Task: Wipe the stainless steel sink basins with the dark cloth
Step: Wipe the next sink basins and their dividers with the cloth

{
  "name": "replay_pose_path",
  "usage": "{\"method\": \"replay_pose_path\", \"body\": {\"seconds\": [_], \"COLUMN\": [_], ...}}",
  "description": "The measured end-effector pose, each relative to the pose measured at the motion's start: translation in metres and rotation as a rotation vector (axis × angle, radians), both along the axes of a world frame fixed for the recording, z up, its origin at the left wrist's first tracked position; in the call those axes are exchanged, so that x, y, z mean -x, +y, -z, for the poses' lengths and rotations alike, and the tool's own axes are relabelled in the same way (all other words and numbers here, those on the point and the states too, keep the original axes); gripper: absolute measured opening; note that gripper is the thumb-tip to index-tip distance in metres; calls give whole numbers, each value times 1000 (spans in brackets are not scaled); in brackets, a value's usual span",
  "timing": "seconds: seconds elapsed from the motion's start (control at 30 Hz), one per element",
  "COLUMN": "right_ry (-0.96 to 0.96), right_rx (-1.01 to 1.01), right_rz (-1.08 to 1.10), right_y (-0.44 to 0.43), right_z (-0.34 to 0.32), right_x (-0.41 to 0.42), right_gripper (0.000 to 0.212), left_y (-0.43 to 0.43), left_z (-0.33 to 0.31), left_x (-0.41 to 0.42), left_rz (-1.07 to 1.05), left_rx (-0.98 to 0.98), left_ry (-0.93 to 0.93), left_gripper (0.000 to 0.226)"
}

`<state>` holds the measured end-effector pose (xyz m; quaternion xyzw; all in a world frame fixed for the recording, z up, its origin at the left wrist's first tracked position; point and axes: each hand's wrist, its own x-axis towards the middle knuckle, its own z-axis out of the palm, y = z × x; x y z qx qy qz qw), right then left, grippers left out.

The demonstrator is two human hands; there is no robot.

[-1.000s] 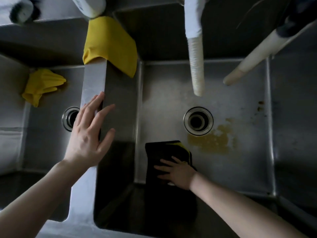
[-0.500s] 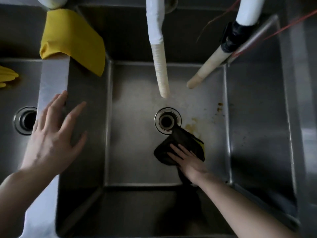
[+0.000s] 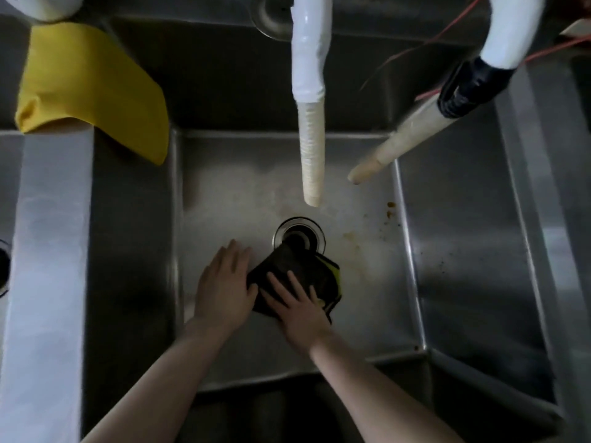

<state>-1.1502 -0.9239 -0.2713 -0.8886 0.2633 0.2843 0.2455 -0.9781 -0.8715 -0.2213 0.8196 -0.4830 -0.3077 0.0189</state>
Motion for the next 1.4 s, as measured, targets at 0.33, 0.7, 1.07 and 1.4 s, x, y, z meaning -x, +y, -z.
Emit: {"method": "replay_pose_path", "body": {"seconds": [0.33,0.7,1.07,1.4], "right_ry": [52,53,-73,-61], "right_rx": [62,228,159,290], "right_rz": [446,409,-236,328], "right_y": [-37,-177,-67,-165], "right_z": [-2,5,4,15], "right_x": [103,53,134,106], "right_gripper": [60,61,95,63], "left_y": [15,16,-7,2], "left_z": [47,47,32,42], "left_x": [31,40,51,44], "left_rz": [86,45,-56,-33], "left_rx": [-130,-111,-118,-101], "left_ry": [-34,-64,-97,-118], "left_gripper": [90,88,67,68]}}
